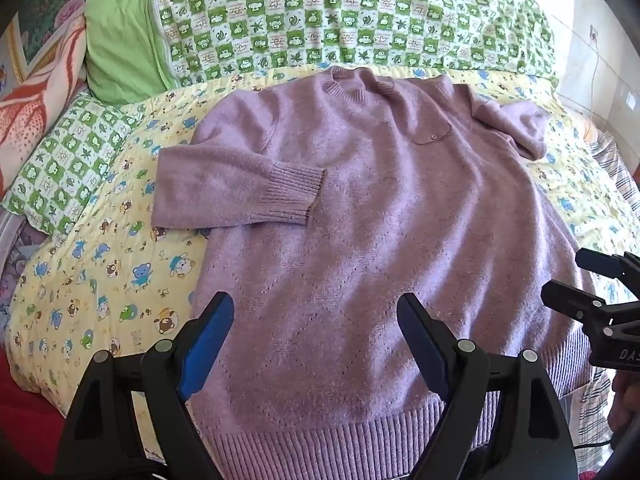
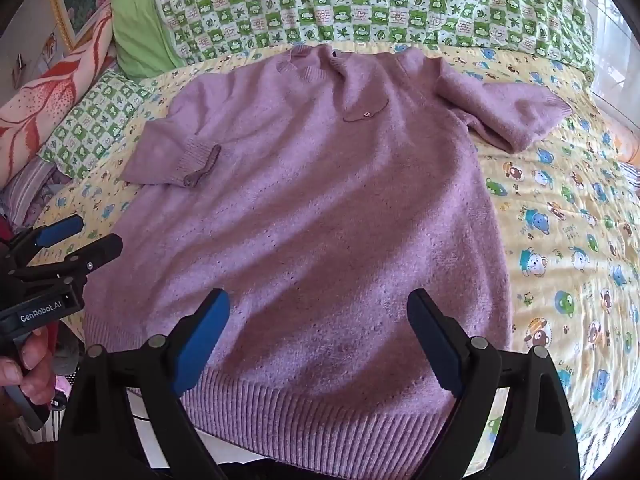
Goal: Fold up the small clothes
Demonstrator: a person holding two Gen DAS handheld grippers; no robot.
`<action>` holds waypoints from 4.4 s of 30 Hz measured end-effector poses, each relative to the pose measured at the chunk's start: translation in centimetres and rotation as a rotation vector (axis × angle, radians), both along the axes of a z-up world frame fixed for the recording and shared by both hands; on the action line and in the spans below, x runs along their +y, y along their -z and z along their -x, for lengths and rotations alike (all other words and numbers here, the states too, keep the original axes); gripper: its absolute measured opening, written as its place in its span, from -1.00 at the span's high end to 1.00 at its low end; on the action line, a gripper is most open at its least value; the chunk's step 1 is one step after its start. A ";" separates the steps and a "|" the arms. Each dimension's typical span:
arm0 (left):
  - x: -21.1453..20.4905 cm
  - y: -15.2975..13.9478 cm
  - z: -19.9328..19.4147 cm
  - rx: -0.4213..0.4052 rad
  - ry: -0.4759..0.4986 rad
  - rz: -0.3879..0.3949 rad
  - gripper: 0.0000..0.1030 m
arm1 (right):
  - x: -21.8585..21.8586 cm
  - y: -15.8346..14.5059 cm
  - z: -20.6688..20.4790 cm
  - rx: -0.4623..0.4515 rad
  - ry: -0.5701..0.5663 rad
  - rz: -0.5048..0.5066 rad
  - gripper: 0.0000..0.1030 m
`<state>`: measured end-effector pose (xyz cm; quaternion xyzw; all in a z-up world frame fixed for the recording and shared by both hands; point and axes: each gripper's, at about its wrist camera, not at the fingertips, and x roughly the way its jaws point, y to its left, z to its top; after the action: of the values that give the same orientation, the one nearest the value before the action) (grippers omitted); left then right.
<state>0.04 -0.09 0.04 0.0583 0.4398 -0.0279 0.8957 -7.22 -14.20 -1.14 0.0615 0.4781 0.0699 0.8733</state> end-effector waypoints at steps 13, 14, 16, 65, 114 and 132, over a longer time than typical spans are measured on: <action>-0.5 0.3 0.4 0.006 0.003 0.001 -0.63 | 0.7 0.2 -0.2 -0.001 -0.006 0.001 -0.76; -0.5 0.4 0.4 0.007 0.002 0.001 -0.63 | 0.7 0.2 -0.1 -0.001 -0.005 0.001 -0.76; -0.5 0.4 0.3 0.011 0.005 0.001 -0.63 | 0.7 0.2 -0.2 -0.003 -0.007 0.000 -0.76; -0.1 1.8 -4.4 0.049 0.020 0.035 -0.63 | -3.9 0.7 -2.7 0.017 0.109 -0.031 -0.76; 7.2 3.3 -26.1 0.180 -0.136 0.274 -0.63 | -0.5 -5.7 -25.0 -0.211 -0.219 -0.247 0.39; 1.6 9.3 -32.5 0.429 -0.048 0.379 -0.25 | -7.3 0.6 -21.0 -0.009 0.058 -0.256 -0.06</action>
<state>32.54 1.56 -9.24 -0.1280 0.6074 -0.1000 0.7776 13.76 -21.51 -1.78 0.1859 0.4593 0.1054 0.8622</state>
